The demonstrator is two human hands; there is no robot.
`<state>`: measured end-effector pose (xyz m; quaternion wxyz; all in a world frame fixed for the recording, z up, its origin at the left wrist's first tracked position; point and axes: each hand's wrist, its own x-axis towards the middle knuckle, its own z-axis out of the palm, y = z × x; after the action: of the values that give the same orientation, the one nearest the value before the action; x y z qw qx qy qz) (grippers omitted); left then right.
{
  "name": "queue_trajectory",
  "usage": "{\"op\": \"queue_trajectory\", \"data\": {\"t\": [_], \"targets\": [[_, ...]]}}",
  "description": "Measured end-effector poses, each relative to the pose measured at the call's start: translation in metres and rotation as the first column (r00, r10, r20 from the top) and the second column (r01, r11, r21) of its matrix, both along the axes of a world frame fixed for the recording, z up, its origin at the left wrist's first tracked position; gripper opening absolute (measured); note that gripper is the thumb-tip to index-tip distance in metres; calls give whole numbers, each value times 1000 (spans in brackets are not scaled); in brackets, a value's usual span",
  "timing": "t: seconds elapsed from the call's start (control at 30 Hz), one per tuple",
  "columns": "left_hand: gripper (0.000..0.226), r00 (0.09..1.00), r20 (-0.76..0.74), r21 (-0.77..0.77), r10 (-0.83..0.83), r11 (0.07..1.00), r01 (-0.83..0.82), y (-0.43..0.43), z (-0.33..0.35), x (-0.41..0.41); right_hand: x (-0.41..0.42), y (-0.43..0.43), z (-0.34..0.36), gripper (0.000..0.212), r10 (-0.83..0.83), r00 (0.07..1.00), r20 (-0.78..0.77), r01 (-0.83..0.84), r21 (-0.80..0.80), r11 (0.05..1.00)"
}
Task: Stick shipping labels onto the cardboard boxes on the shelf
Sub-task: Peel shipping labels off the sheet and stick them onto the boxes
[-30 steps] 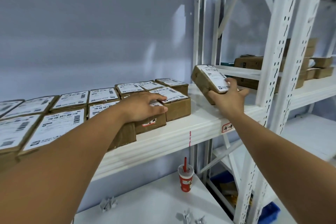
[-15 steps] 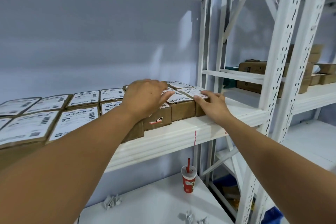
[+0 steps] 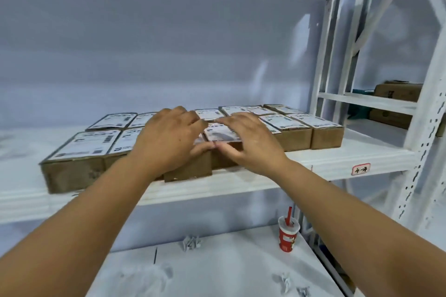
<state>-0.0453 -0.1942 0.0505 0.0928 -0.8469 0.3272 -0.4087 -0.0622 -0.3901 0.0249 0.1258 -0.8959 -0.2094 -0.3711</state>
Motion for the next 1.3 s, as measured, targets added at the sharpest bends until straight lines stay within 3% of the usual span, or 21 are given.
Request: {"op": "queue_trajectory", "data": {"t": [0.07,0.2,0.3,0.4,0.57,0.73,0.83,1.07,1.23,1.3], "targets": [[71,994,-14,18,107,994,-106,32,-6,-4,-1,14,-3,52,3,998,-66,-9,-97,995],[95,954,-118,-45,276,958,-283,80,-19,-16,-1,38,-11,63,-27,992,-125,8,-149,989],[97,896,-198,-80,397,904,-419,91,-28,-21,1,54,-18,67,-72,992,-99,50,-216,975],[92,905,-238,-126,354,912,-390,94,-32,-20,4,61,-17,54,-97,992,-86,77,-204,976],[78,929,-232,-157,287,932,-327,97,-37,-2,18,63,-15,55,-124,984,-126,95,-214,972],[84,942,-188,-138,276,943,-304,101,-37,18,32,67,-13,57,-114,983,-144,89,-170,981],[76,941,-207,-121,269,947,-297,102,-37,29,40,68,-12,56,-118,979,-167,94,-141,985],[73,962,-77,-141,260,953,-269,104,-41,34,46,68,-21,63,-161,984,-73,159,-31,987],[81,954,-112,-107,279,951,-290,106,-41,30,46,66,-24,75,-205,977,-61,204,-14,979],[82,942,-130,-86,310,943,-322,106,-41,30,47,66,-23,73,-205,978,-28,206,63,977]]}}
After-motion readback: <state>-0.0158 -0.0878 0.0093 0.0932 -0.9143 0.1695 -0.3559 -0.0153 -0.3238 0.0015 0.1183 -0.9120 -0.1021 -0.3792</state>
